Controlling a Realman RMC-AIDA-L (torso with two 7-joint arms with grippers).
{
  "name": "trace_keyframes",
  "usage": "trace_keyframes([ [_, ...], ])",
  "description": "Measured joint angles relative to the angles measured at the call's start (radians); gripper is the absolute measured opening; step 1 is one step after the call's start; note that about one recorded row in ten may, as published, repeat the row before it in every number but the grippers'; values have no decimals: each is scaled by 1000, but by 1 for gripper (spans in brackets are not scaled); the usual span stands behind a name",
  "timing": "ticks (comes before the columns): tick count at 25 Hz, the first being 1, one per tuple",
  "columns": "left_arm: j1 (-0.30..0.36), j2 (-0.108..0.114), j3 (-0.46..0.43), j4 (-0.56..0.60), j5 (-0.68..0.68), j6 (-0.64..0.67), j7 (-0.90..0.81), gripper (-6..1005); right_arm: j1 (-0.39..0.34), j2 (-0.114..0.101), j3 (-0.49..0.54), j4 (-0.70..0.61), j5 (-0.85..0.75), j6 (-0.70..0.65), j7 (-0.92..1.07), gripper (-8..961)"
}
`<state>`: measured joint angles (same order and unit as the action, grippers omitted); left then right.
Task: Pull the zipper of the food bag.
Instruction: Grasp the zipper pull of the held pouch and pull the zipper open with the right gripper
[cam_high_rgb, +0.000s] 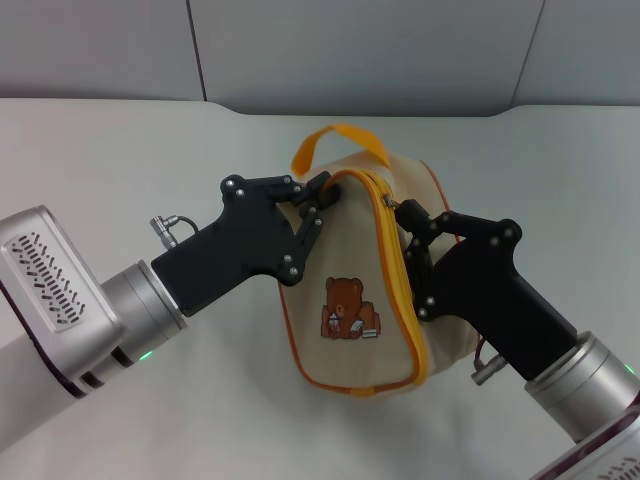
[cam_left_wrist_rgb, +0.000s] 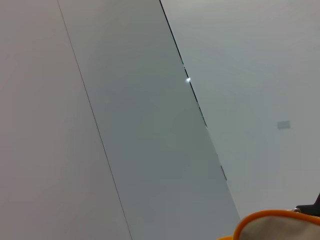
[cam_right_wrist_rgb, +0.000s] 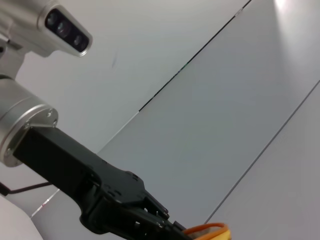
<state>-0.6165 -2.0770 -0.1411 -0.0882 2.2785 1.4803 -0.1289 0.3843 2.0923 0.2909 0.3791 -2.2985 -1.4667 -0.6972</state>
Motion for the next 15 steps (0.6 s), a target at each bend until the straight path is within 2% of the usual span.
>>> trace_keyframes([
  [2, 0, 0, 0, 0, 0, 0, 0, 98, -5, 0, -1, 6, 2, 0, -14, 17],
  [6, -2, 0, 0, 2, 0, 0, 0, 99, -33, 0, -1, 11, 5, 0, -20, 2],
  [15, -13, 0, -8, 8, 0, -2, 0, 102, -162, 0, -12, 33, 5, -4, -15, 5],
])
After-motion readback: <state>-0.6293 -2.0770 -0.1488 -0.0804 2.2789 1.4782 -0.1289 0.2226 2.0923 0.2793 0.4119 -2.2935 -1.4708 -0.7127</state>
